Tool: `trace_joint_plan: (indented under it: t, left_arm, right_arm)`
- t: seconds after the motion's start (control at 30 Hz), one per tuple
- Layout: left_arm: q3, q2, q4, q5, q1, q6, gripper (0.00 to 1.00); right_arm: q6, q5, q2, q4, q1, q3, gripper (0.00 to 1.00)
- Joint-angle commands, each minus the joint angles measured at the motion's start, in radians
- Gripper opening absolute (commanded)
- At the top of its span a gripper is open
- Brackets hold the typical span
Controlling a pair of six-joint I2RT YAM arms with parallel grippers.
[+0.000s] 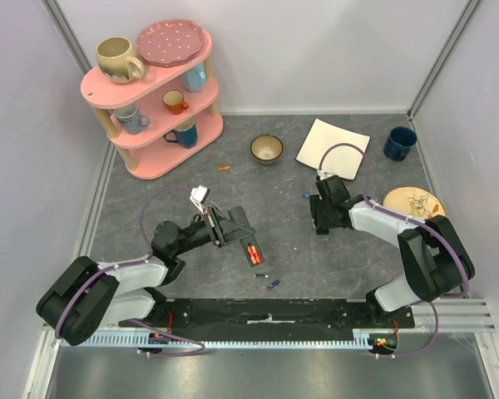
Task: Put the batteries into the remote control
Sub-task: Pick up the battery cover at the center of the board.
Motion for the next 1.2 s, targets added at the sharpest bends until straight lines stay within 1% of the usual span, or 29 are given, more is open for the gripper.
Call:
trace_joint_plan:
  t: [0.0,0.07,0.1,0.27,0.4,0.5,0.77,0.9,0.97,1.03,1.07,1.1,1.17]
  left_arm:
    - [0.024,0.009,0.078,0.023,0.002,-0.012,0.02]
    - [0.023,0.008,0.078,0.023,0.002,-0.012,0.02]
    - [0.021,0.006,0.08,0.021,0.002,-0.011,0.02]
    - [0.021,0.011,0.085,0.015,0.0,-0.014,0.02]
    - [0.024,0.017,0.089,0.015,0.0,-0.018,0.02]
    - [0.026,0.017,0.091,0.011,-0.003,-0.018,0.02]
    - [0.021,0.028,0.1,0.002,-0.012,-0.018,0.02]
    - [0.024,0.034,0.105,0.0,-0.015,-0.018,0.02]
    - [0.024,0.037,0.109,0.0,-0.017,-0.02,0.02]
    - [0.026,0.042,0.114,-0.003,-0.018,-0.021,0.02]
    - [0.026,0.043,0.121,-0.002,-0.018,-0.024,0.02]
    - [0.027,0.045,0.123,-0.002,-0.018,-0.024,0.02]
    - [0.027,0.045,0.121,-0.002,-0.02,-0.026,0.02]
  right_arm:
    - [0.001,-0.049,0.013,-0.074,-0.006,-0.024,0.57]
    - [0.002,-0.052,0.017,-0.077,-0.006,-0.024,0.53]
    - [0.001,-0.054,0.02,-0.077,-0.006,-0.024,0.49]
    - [0.004,-0.066,0.022,-0.077,-0.003,-0.036,0.46]
    - [0.013,-0.078,0.011,-0.077,-0.002,-0.041,0.6]
    - [0.016,-0.087,0.007,-0.088,0.008,-0.04,0.61]
    - [0.033,-0.095,0.008,-0.088,0.031,-0.06,0.53]
    - [0.039,-0.093,0.016,-0.091,0.033,-0.063,0.47]
    - [0.045,-0.095,0.017,-0.09,0.034,-0.063,0.46]
    - [0.05,-0.092,0.027,-0.094,0.036,-0.06,0.51]
    - [0.054,-0.084,0.028,-0.1,0.036,-0.058,0.56]
    - [0.056,-0.078,0.025,-0.105,0.037,-0.058,0.63]
    - [0.065,-0.063,0.023,-0.116,0.037,-0.055,0.68]
